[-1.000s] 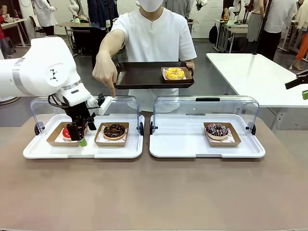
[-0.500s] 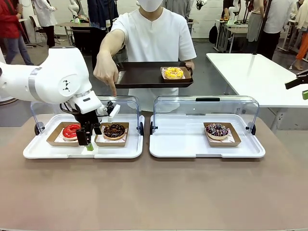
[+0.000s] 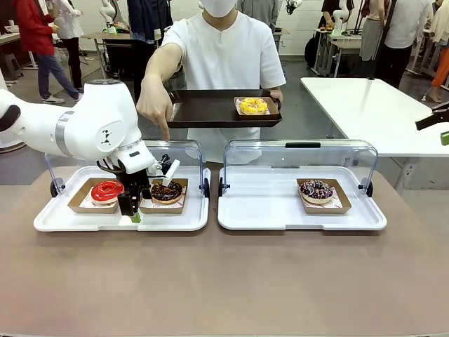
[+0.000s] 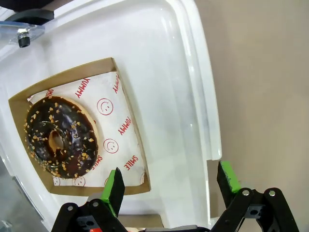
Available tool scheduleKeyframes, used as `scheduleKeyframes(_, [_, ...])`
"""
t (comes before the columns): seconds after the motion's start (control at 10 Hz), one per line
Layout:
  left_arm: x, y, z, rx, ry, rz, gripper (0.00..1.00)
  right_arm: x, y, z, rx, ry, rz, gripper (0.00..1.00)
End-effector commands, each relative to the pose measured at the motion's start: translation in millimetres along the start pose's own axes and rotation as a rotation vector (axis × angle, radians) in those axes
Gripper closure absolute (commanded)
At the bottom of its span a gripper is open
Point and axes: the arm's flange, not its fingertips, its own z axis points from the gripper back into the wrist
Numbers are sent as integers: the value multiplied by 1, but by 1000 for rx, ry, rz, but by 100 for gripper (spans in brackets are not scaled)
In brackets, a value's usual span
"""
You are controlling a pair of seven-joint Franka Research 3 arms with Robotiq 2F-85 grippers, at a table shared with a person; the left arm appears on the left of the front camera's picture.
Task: Provide the desired donut to the person.
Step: Pick up and lift the Paper togo box containing the Donut pointed at by the person.
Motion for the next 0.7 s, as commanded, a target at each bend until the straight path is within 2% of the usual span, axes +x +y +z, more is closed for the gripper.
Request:
scheduleKeyframes(0.0, [-1,12,-7,14,16,25,0,0,-2,-2,-20,-17,-8,0])
scheduleKeyframes(0.5, [-8,23,-18,27,31,33,0,0,-2,-2,-20,-17,-8,0])
scheduleKeyframes(0.6, [-8,24,-20,34,29,23,6,0,-2,-2,-20,-17,-8,0])
